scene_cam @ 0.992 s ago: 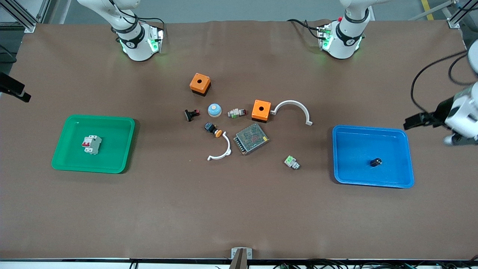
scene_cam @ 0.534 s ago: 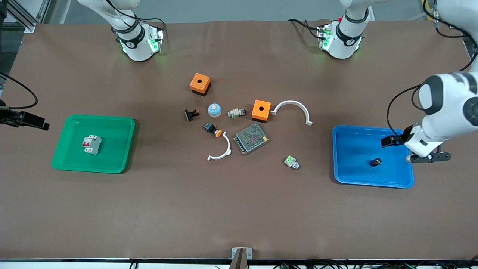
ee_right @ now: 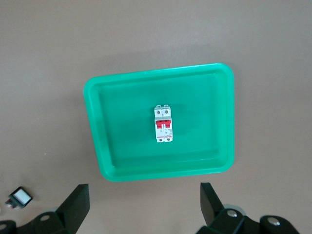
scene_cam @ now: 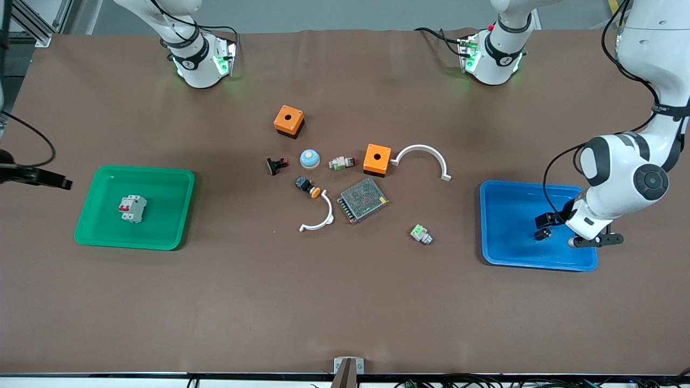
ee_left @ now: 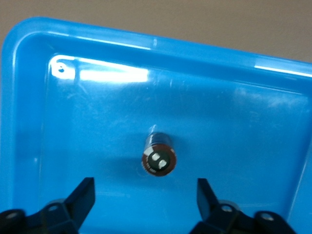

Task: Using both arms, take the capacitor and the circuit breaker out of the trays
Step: 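Grasp the capacitor with the left gripper while the right gripper reaches the breaker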

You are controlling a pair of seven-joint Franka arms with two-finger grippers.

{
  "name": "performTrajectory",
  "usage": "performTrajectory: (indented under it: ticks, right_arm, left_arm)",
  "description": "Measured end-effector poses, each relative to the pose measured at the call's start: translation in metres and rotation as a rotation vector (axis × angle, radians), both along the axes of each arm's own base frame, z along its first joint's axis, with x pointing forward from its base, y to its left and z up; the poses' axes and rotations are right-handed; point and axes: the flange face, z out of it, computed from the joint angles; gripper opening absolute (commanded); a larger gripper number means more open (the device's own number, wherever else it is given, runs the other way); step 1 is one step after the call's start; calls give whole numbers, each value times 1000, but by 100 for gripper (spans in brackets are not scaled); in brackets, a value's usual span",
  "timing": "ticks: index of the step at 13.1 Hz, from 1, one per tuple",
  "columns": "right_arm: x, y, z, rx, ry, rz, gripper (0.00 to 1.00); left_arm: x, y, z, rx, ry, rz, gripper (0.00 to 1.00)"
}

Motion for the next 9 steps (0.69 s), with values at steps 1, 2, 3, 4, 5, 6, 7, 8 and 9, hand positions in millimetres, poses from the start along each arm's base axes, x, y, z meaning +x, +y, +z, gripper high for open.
performTrajectory:
  ticks: [1, 2, 3, 4, 5, 6, 7, 8, 9]
  right_arm:
    - [-2, 2, -23, -1, -5, 4, 100]
    - [-5, 3, -48, -2, -17, 16, 100]
    - [-9, 3, -72, -3, -30, 39, 100]
    - [-15, 2, -93, -5, -44, 62, 100]
    - [-20, -1, -111, -8, -62, 74, 100]
    - [-25, -5, -124, -13, -80, 79, 100]
    - [-30, -8, -136, -17, -91, 84, 100]
    - [-33, -10, -146, -17, -94, 93, 100]
    - [-34, -11, -156, -18, -96, 101, 100]
  left_arm:
    - [4, -3, 0, -1, -5, -4, 85]
    - [7, -4, -2, -2, -7, -7, 85]
    - [9, -5, -6, -5, -3, -8, 84]
    - [10, -5, -12, -7, 4, -7, 82]
    - [10, -4, -17, -10, 10, -5, 81]
    - [11, -4, -21, -12, 13, -4, 80]
    - [13, -3, -23, -13, 13, -3, 77]
    - [14, -2, -24, -13, 12, -1, 75]
    - [14, -1, -24, -14, 8, 1, 73]
